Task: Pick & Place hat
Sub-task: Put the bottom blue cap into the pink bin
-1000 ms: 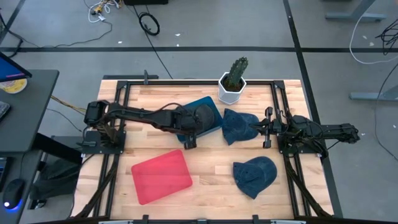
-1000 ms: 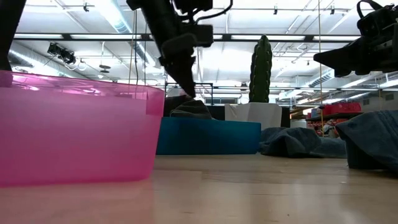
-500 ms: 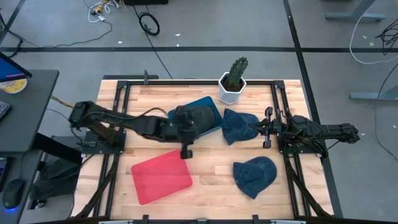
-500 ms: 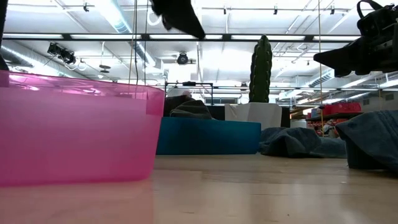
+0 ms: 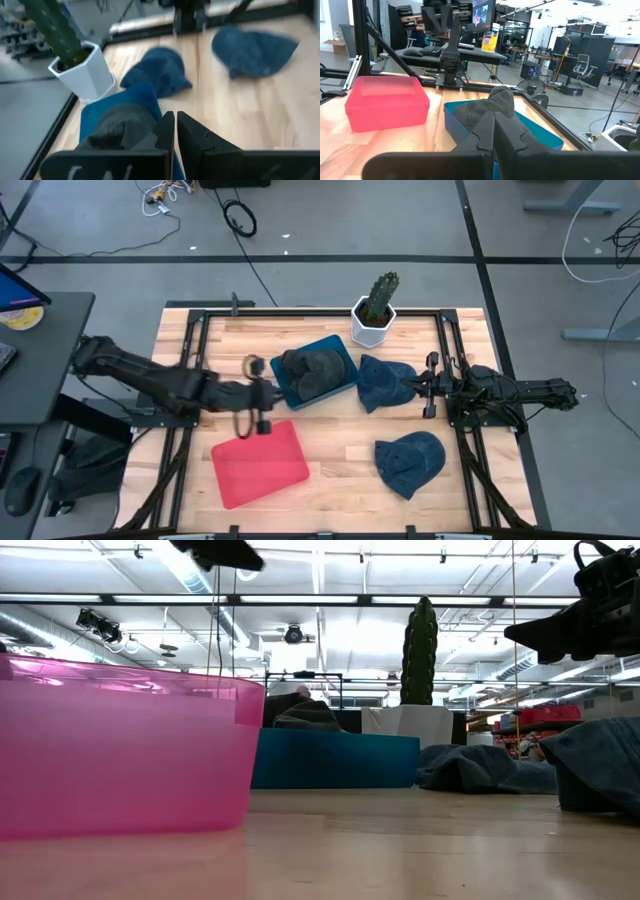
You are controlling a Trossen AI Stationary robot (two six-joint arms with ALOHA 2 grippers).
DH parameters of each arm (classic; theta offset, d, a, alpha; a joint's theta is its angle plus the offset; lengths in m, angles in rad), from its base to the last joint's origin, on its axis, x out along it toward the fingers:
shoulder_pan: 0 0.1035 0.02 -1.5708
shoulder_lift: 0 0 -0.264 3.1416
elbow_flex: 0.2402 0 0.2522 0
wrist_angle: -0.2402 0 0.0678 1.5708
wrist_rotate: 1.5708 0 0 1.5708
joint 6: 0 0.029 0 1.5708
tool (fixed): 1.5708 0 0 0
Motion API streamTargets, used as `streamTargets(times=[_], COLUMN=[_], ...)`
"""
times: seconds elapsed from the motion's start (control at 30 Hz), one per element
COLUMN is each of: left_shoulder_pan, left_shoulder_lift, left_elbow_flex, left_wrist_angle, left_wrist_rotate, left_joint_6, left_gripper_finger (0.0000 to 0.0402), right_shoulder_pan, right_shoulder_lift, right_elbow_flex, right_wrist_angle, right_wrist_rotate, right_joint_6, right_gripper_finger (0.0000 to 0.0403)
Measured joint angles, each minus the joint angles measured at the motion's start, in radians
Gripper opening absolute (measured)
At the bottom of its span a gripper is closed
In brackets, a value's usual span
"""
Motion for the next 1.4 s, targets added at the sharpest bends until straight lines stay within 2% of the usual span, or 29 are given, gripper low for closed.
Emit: streamTargets(times=[0.3, 0.63, 0.83, 0.97, 1.13, 1.3, 1.4], left_shoulder_pan=[0.000, 0.000, 0.000, 0.000, 0.000, 0.019, 0.037], left_shoulder_lift=[-0.379, -0.741, -0.922, -1.026, -1.145, -1.135, -1.142], left_elbow_flex=[-0.339, -0.573, -0.654, -0.697, -0.756, -0.786, -0.804], left_wrist_angle=[0.241, 0.370, 0.376, 0.381, 0.392, 0.459, 0.461], left_wrist_rotate=[0.007, 0.008, 0.137, 0.190, 0.193, 0.215, 0.270], left_joint_6=[0.059, 0.079, 0.111, 0.108, 0.112, 0.110, 0.090], left_gripper_finger=[0.0026, 0.0026, 0.0026, 0.0026, 0.0026, 0.0026, 0.0026], right_shoulder_pan=[0.000, 0.000, 0.000, 0.000, 0.000, 0.000, 0.000], right_shoulder_lift=[0.000, 0.000, 0.000, 0.000, 0.000, 0.000, 0.000], right_elbow_flex=[0.000, 0.000, 0.000, 0.000, 0.000, 0.000, 0.000], right_wrist_angle=[0.000, 0.000, 0.000, 0.000, 0.000, 0.000, 0.001], right_wrist_rotate=[0.000, 0.000, 0.000, 0.000, 0.000, 0.000, 0.000], right_joint_6=[0.000, 0.000, 0.000, 0.000, 0.000, 0.000, 0.000], right_gripper_finger=[0.0008, 0.0008, 0.0008, 0.0008, 0.0008, 0.0008, 0.0008])
